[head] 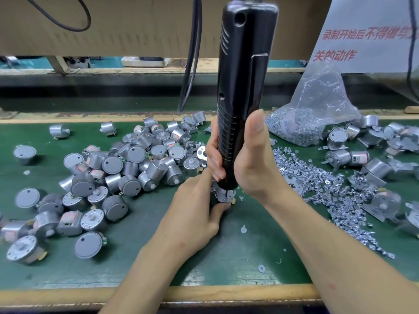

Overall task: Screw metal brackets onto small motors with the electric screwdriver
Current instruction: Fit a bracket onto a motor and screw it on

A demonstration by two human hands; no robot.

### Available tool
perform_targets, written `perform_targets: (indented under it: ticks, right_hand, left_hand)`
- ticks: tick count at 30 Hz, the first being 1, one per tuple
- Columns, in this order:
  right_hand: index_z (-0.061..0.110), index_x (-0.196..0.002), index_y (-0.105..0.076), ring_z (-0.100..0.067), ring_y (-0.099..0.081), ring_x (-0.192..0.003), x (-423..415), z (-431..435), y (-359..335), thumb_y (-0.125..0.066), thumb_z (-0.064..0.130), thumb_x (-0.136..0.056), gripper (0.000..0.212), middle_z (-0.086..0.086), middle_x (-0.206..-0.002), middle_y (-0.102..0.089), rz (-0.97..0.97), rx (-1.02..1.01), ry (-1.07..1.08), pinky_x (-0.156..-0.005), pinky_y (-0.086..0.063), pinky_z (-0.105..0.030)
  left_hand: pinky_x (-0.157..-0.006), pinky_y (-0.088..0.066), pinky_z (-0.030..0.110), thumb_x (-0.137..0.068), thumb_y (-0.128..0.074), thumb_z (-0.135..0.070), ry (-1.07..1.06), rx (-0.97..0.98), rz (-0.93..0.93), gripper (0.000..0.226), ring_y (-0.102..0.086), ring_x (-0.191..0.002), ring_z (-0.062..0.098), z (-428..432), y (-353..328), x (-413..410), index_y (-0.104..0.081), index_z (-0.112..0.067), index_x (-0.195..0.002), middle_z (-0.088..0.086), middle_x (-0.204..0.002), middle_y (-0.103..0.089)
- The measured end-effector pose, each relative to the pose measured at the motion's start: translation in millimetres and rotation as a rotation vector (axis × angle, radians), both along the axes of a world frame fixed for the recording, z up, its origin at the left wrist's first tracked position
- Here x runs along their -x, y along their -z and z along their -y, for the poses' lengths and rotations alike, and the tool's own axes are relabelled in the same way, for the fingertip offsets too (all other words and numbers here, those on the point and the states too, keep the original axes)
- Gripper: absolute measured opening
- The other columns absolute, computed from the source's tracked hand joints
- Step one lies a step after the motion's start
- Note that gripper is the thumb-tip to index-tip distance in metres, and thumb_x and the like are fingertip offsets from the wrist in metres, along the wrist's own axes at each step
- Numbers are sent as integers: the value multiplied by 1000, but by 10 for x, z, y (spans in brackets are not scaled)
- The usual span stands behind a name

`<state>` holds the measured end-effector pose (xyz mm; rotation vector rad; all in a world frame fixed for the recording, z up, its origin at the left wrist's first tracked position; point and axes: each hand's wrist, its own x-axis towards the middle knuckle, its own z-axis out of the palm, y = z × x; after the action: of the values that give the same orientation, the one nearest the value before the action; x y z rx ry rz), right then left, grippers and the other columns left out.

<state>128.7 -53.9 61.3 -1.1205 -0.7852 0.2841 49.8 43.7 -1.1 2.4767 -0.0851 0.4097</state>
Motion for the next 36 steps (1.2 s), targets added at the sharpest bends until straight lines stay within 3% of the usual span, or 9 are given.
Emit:
perform_targets:
  ticks: [2, 7, 12, 22, 27, 32, 36]
  right_hand:
    - [13, -70, -48, -20, -38, -33, -4, 9, 14, -56, 95, -61, 83, -3, -48, -45, -17, -4, -7, -40, -32, -29]
    - [12, -70, -47, -20, -38, -34, 7, -3, 2, -55, 94, -63, 83, -1, -48, -46, -5, 24, 22, -39, -33, -30]
    - [11, -69, -46, -21, -38, -34, 39, 1, -3, -51, 91, -69, 80, -3, -48, -44, 25, 31, 47, -37, -31, -33]
    - [-8, -67, -42, -25, -41, -36, 41, 13, 19, -43, 89, -74, 96, -5, -49, -46, 96, 59, 94, -36, -35, -39]
    - [8, -78, -50, -20, -43, -39, 18, 16, 17, -45, 91, -67, 84, -1, -52, -49, 60, 12, 94, -40, -36, -39]
    - [10, -82, -51, -16, -44, -40, -78, 79, -29, -53, 91, -61, 83, 0, -56, -50, 40, -22, -1, -46, -41, -28]
    - [13, -80, -52, -17, -48, -44, -265, 218, -103, -50, 91, -61, 80, 1, -57, -52, 77, 58, 180, -49, -45, -30]
  left_hand:
    - [-69, -38, 26, -87, -70, -28, -2, 7, 1, 30, -50, -78, 14, 6, 1, -1, -51, -22, -109, -7, -93, -58]
    - [-67, -35, 26, -86, -71, -28, -10, 5, 13, 30, -49, -76, 15, 14, -5, 4, -51, -22, -107, -7, -90, -59]
    - [-69, -42, 31, -85, -71, -29, -25, 11, 22, 29, -51, -75, 16, 25, -1, 5, -52, -21, -106, -7, -90, -61]
    - [-70, -46, 36, -85, -69, -32, -46, 24, 18, 31, -54, -79, 19, 38, 8, 31, -47, -25, -105, -9, -94, -63]
    - [-74, -43, 35, -86, -69, -33, -64, -8, 16, 35, -53, -89, 20, 34, 21, 28, -48, -24, -112, -7, -97, -61]
    - [-77, -38, 28, -87, -70, -32, -77, -14, 13, 41, -49, -96, 14, 34, 73, 30, -42, -32, -116, -15, -103, -57]
    - [-88, -39, 22, -88, -69, -36, -70, 25, -12, 42, -48, -106, 2, 25, 101, 42, -42, -40, -120, -28, -113, -51]
